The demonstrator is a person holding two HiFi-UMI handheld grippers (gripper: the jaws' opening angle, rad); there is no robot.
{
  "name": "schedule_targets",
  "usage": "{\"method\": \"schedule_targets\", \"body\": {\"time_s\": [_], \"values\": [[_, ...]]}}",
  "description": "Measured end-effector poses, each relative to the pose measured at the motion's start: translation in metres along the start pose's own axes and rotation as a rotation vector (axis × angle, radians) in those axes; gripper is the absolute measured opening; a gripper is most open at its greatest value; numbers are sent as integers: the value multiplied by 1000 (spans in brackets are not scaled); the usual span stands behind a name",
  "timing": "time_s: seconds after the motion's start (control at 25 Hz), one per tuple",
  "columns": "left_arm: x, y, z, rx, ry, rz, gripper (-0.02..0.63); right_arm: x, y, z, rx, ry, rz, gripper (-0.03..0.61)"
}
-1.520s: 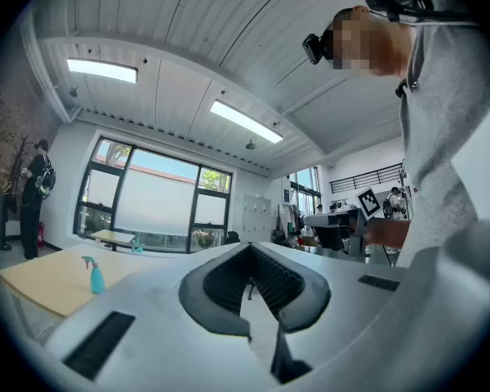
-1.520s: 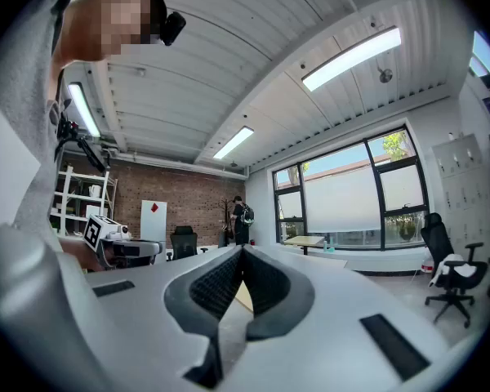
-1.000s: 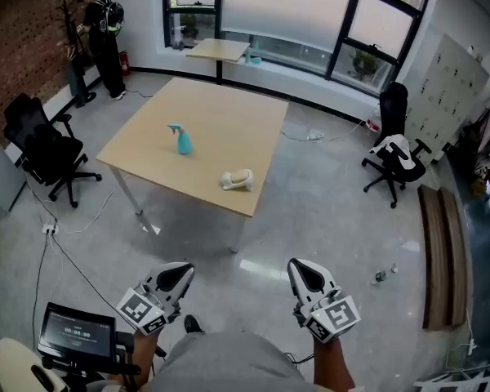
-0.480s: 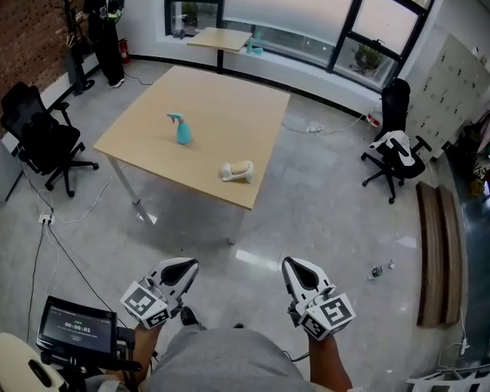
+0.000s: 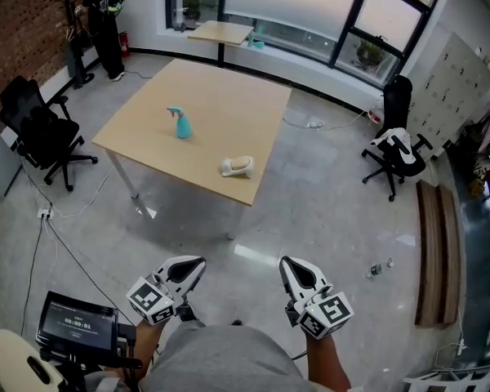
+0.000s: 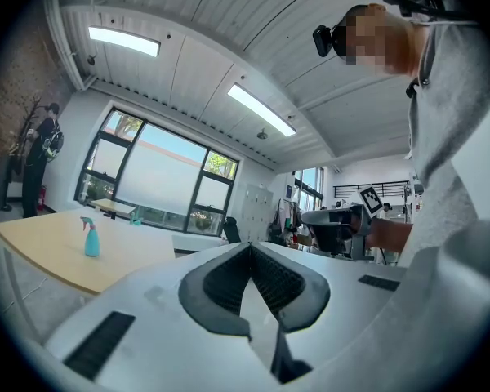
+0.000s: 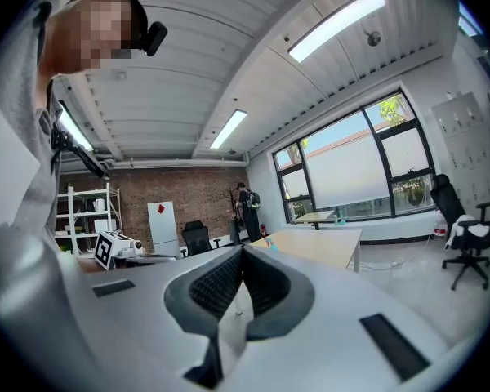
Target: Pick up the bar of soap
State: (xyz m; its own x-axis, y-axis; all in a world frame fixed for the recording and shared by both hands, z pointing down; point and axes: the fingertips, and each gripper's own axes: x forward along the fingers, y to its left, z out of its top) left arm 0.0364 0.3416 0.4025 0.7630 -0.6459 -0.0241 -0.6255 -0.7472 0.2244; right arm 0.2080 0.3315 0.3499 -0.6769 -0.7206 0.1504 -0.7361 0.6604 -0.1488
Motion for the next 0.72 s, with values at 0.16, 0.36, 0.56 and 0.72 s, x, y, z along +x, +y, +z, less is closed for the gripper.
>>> {"method": "schedule_targets", "body": {"time_s": [0.16, 0.36, 0.56, 0.72], "values": [[2, 3, -7, -12, 14, 10, 6, 9, -1, -7, 23, 20, 21, 6], [10, 7, -17, -42, 41, 9, 6, 21, -7, -9, 43, 33, 32, 6], [32, -6, -28, -55, 72, -52, 6, 30, -16, -14, 75, 42, 26, 6], [50, -13, -30, -38, 93, -104, 6, 32, -26, -17, 94, 47, 8, 6]]}}
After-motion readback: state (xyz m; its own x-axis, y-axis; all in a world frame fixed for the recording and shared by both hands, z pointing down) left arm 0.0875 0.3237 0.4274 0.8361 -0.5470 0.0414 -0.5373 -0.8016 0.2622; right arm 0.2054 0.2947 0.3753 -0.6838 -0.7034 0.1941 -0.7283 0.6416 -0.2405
